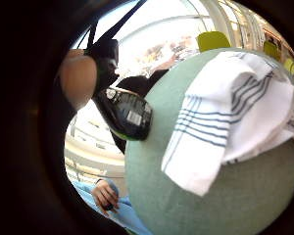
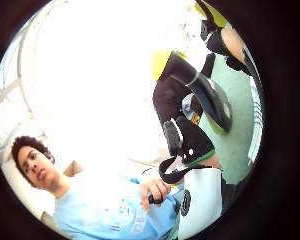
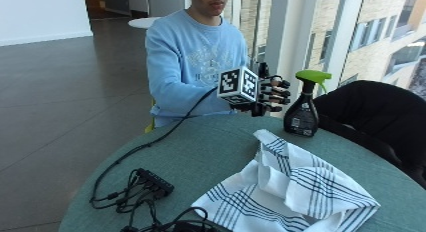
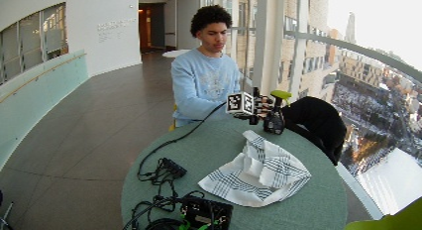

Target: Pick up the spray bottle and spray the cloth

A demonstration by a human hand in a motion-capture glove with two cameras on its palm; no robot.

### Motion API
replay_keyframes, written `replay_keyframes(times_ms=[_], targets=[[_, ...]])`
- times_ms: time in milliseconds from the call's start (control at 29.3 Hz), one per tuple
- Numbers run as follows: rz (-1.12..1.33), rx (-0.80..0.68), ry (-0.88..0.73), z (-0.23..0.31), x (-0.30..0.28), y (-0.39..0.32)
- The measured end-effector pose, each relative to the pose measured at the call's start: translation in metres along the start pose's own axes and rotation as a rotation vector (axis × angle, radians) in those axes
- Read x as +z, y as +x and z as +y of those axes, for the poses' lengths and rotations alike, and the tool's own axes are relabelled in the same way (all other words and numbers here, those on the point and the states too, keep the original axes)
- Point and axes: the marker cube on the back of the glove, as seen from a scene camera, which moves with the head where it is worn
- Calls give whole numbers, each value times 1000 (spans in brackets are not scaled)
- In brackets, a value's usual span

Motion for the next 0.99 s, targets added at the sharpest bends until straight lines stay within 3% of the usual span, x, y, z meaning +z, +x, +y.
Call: replay_keyframes(times_ms=[444, 989], targets=[[606, 67, 27, 141, -97, 41], [689, 136, 2, 222, -133, 92]])
